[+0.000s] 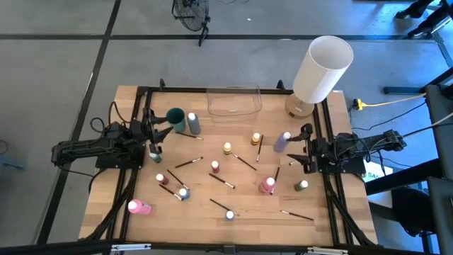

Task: Pick & Place Paint Supplies
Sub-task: Put the violet bottle into the transparent bin

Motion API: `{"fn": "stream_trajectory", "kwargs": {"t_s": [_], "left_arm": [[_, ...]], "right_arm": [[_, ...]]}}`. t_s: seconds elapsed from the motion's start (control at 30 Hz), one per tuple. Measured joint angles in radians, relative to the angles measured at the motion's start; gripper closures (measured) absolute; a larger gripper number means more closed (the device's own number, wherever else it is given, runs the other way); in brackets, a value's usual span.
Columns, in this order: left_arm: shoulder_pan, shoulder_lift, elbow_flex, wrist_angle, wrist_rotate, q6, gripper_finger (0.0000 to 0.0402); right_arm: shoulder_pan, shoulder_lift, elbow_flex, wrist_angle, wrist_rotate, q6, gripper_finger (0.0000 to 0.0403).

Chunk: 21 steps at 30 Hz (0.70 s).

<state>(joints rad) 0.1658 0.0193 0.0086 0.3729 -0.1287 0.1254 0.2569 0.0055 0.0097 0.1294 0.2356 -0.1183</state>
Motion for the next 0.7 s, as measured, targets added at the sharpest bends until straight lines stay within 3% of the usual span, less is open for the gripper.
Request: {"fn": "stream_trajectory", "kwargs": {"t_s": [0.13,0.3,0.47,0.7], "left_arm": [[0.000,0.000,0.000,-0.008,0.043,-0.036,0.0213],[0.000,0.000,0.000,-0.009,0.105,-0.107,0.0208],[0.000,0.000,0.000,-0.020,0.102,-0.128,0.0208],[0.000,0.000,0.000,-0.019,0.068,-0.186,0.0208]], "right_arm": [[0.000,0.000,0.021,-0.012,0.058,-0.014,0.0127],[0.000,0.000,0.123,-0.187,0.124,0.025,0.0128],[0.000,0.015,0.251,-0.460,0.189,0.141,0.0128],[0.000,0.041,0.297,-0.545,0.188,0.266,0.0128]]}}
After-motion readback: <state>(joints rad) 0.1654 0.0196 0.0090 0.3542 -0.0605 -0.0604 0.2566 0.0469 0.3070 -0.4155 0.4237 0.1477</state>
